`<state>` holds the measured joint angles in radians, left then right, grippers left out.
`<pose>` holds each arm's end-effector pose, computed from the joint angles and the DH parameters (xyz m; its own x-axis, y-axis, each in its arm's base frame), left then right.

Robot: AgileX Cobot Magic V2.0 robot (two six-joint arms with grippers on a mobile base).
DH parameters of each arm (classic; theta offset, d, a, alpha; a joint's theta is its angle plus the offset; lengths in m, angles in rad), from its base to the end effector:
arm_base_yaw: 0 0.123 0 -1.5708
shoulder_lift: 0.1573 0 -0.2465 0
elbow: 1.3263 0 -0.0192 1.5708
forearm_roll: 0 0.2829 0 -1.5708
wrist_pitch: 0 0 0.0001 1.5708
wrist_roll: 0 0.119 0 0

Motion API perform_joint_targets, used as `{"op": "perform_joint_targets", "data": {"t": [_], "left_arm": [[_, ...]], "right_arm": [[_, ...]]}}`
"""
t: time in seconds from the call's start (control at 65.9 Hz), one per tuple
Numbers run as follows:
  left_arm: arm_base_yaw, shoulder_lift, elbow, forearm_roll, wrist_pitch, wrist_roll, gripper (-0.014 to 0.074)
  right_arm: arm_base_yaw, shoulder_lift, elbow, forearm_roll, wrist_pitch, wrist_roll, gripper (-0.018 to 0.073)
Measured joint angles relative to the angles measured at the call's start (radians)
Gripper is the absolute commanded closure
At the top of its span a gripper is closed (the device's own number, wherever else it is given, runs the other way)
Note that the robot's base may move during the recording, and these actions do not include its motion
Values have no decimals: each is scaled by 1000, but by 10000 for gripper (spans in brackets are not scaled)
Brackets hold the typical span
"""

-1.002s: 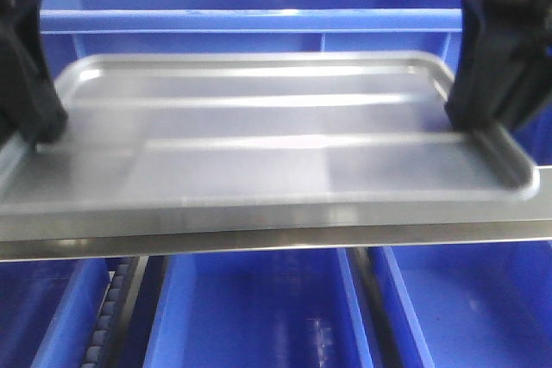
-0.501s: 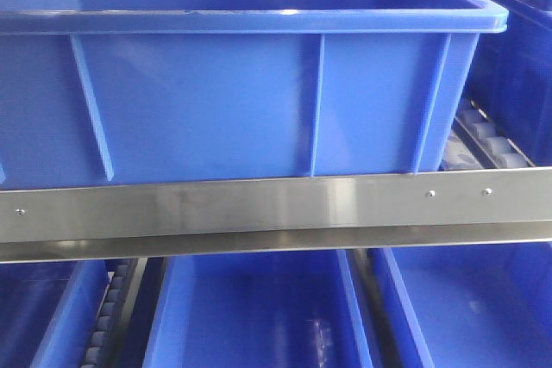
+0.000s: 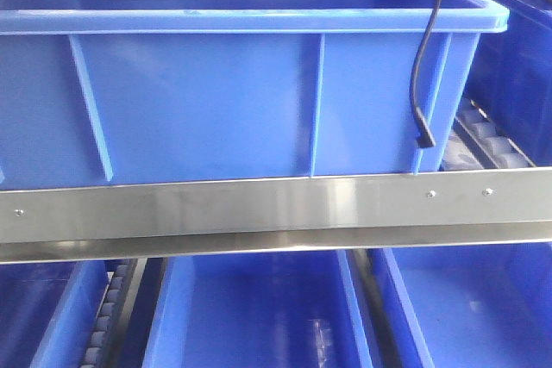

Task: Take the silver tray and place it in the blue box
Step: 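Lower the tray into the blue bin and open both grippers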

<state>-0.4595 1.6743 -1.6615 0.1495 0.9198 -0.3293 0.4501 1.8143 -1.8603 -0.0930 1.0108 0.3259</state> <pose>0.3854 -0.1750 0.3133 -0.7358 0.1026 -0.6694 0.2015 0.9768 -0.0718 0.4092 0.1873 0.3154 -0.7712 -0.0705 -0.6327 -0.1849 0.9758 0.1166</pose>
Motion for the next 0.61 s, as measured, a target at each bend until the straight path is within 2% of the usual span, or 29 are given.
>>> {"op": "perform_joint_targets", "data": {"t": [0.501,0.607], "left_arm": [[2,51,0,3,-14,2,610],[2,51,0,3,-14,2,610]], "right_arm": [[-6,24,-4,2,-5,-5,486],[-6,24,-4,2,-5,-7,429]]}}
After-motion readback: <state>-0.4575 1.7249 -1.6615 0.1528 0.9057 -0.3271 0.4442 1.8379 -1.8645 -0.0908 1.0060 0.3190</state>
